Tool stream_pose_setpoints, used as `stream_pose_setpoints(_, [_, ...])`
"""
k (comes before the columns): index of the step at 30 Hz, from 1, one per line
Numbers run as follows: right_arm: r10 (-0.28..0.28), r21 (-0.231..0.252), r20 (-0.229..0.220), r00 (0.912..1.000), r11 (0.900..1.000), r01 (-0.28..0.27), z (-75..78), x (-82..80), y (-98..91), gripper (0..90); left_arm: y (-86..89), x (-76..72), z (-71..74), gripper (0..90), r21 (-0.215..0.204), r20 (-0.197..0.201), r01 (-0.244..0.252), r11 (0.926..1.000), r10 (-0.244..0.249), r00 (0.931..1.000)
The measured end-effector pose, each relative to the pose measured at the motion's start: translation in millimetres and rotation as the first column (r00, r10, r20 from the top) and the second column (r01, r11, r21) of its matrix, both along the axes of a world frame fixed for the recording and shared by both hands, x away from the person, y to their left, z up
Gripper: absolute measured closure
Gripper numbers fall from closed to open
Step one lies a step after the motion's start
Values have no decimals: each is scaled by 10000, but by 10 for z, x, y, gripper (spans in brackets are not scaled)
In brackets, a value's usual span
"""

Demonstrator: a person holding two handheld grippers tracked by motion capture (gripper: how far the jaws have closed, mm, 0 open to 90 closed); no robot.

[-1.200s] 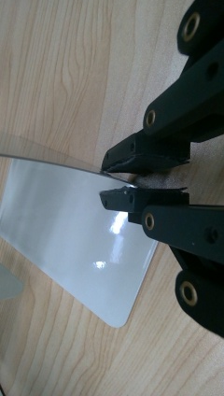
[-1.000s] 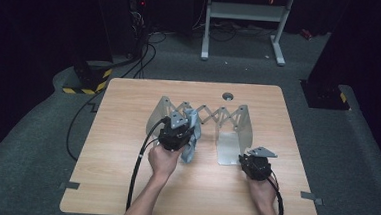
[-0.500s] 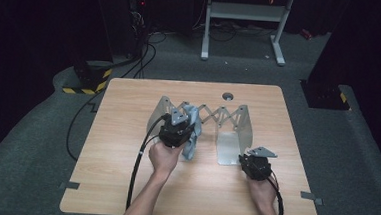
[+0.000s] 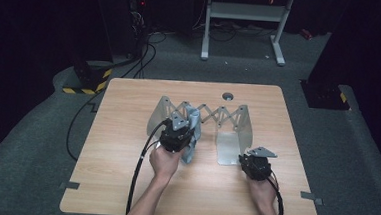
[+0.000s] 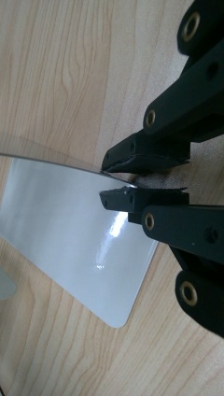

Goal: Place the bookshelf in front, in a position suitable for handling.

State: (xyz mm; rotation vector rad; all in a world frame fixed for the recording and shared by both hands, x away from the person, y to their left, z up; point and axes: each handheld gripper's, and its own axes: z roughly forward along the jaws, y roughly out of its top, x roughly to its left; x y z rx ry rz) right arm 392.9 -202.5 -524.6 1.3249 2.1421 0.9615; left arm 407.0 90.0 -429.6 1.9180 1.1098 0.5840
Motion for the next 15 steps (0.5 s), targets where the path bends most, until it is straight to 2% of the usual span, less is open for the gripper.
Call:
stream_pose_setpoints(4, [3,1,-3,10000,10000,-3,0,0,0,802,2,-5,-40,798,109,-106,-11,9999,12,9999])
stream_pose_setpoints(7, [6,5,-5,10000,10000,-6,0,0,0,802,23,-26,-13,798,82,-6,-61,9999,61,10000])
stream_pose_setpoints(15, [24,-17,7,10000,10000,-24,0,-1,2,803,149,-94,235,799,-12,582,-220,9998,220,9981])
